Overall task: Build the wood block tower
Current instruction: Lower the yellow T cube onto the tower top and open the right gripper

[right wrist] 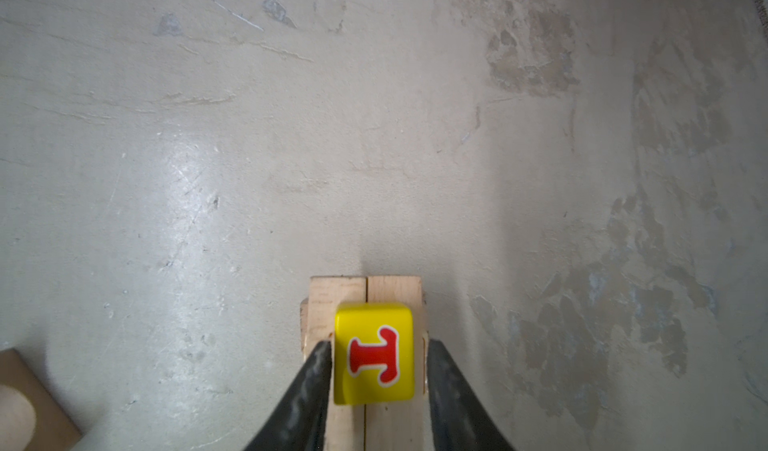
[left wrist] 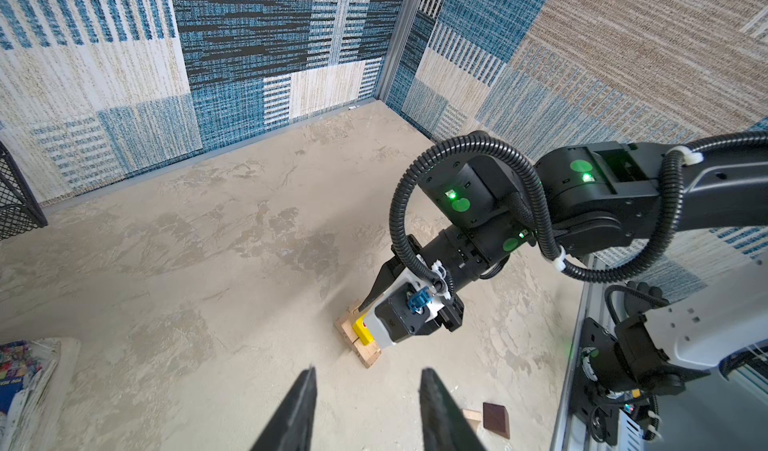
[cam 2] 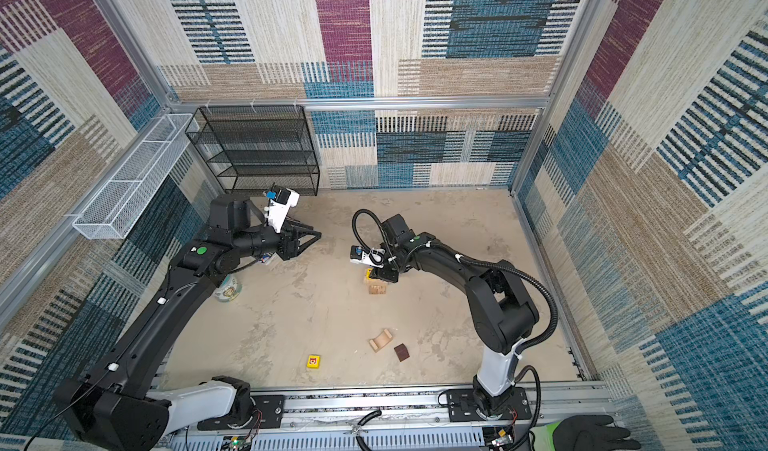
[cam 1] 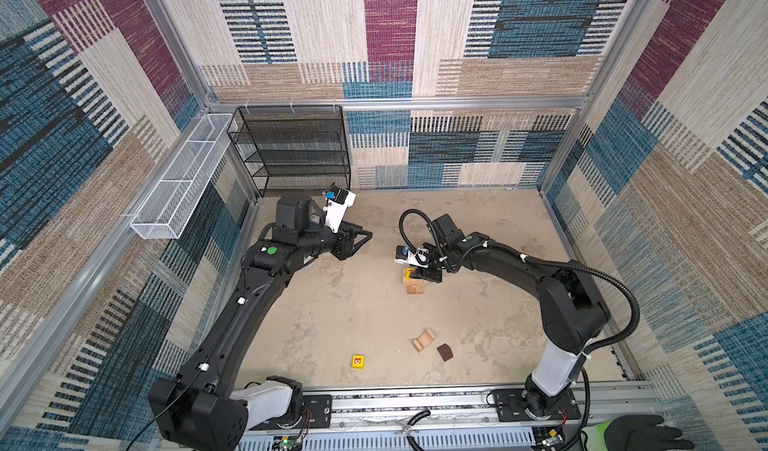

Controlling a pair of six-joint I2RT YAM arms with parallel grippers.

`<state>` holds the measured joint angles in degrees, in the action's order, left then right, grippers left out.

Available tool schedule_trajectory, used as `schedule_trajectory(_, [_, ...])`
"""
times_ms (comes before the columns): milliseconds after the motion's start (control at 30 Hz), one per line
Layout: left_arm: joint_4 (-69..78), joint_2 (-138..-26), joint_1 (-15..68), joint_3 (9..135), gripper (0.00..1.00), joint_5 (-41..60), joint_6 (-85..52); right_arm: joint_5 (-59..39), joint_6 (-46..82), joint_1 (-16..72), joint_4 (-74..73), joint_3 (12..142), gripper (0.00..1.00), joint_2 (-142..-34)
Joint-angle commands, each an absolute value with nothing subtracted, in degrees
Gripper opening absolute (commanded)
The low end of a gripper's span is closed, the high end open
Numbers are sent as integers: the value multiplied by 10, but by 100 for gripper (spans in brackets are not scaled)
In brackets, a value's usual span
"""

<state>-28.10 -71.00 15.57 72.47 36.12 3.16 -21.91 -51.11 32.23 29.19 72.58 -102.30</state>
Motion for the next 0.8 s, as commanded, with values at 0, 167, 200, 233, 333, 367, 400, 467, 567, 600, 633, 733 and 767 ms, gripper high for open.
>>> schedule_trajectory(0, [-287,-709,156,730,45,358,43,-227,-511,323,294,730,42,-1019])
schedule_trajectory(167, [-287,-709,156,729,45,355,44,-231,-508,322,290,730,46,-1010])
schedule_trajectory(200, [-287,-709,156,729,45,355,45,-232,-508,322,288,730,46,-1008])
schedule_trajectory(233, [-287,-709,156,730,45,355,44,-232,-508,322,287,729,47,-1005])
schedule_trajectory(333, [-287,-709,156,729,45,355,45,-229,-509,322,284,727,47,-1001])
schedule_trajectory(367, [-287,-708,156,729,45,355,45,-229,-509,322,283,726,47,-999])
schedule_trajectory(400, [-287,-709,156,729,45,355,46,-228,-509,322,283,724,47,-998])
schedule_trajectory(467, [-288,-708,156,729,45,354,46,-227,-510,322,279,721,47,-995])
schedule_trajectory(567, [-287,-708,156,730,45,353,46,-225,-509,322,274,719,48,-987])
schedule_trajectory(600, [-288,-708,156,730,45,354,46,-223,-508,322,270,716,48,-984])
schedule_trajectory(633, [-287,-708,155,730,45,354,45,-222,-509,322,265,714,47,-980])
schedule_trajectory(733, [-288,-707,156,730,45,354,44,-223,-507,322,255,710,47,-962])
schedule_trajectory(767, [-289,-707,156,731,45,353,44,-228,-504,323,252,710,47,-955])
